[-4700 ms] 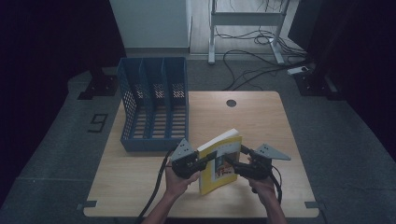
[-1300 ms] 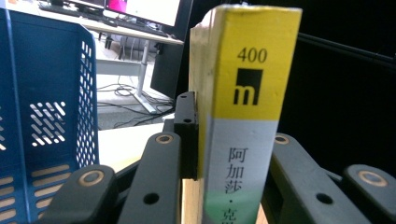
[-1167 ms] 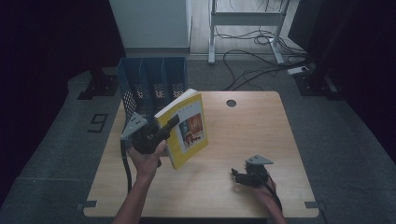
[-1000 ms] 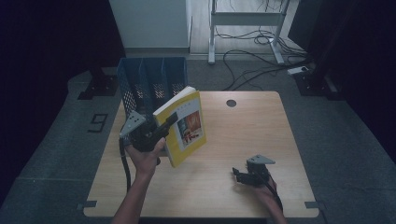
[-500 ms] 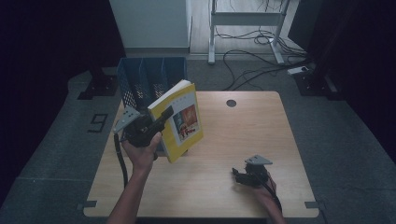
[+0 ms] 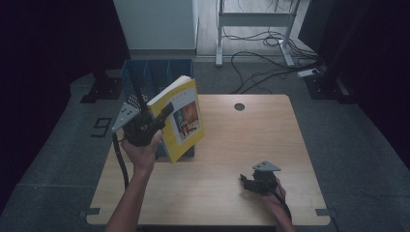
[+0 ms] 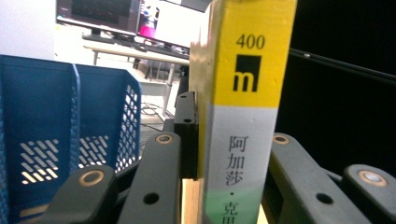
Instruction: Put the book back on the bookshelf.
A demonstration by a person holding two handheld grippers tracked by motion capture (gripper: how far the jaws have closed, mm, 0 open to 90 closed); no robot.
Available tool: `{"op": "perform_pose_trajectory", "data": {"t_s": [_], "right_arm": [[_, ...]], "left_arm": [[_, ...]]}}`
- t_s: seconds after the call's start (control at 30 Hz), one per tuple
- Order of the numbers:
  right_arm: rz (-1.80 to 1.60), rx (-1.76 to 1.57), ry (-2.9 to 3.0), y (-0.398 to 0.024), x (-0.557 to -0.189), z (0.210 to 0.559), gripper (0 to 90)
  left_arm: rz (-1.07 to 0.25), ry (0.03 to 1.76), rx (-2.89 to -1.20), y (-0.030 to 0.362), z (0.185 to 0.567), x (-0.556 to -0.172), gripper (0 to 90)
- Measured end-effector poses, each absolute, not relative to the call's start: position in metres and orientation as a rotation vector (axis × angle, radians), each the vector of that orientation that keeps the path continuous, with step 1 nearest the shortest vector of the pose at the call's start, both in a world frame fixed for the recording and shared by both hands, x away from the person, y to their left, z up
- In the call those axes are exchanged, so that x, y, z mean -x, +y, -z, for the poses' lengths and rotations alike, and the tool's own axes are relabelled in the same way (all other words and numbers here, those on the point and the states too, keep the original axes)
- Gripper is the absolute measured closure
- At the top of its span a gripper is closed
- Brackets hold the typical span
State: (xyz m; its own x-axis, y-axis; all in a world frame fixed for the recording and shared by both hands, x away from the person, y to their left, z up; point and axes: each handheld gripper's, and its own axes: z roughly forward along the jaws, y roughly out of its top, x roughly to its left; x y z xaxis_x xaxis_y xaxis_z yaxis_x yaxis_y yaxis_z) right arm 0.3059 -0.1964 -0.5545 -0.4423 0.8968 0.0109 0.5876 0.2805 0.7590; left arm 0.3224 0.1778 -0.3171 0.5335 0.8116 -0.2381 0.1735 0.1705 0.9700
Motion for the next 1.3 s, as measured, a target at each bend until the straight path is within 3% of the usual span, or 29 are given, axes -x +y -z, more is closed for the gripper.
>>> {"op": "perform_pose_trajectory", "data": {"t_s": [1.3], "right_arm": [[-0.983,-1.345,2.128,-0.196,-0.306,0.555,25.5]], "left_arm": [[-0.689,1.081,-1.303,0.202,0.336,-0.343,75.2]]}}
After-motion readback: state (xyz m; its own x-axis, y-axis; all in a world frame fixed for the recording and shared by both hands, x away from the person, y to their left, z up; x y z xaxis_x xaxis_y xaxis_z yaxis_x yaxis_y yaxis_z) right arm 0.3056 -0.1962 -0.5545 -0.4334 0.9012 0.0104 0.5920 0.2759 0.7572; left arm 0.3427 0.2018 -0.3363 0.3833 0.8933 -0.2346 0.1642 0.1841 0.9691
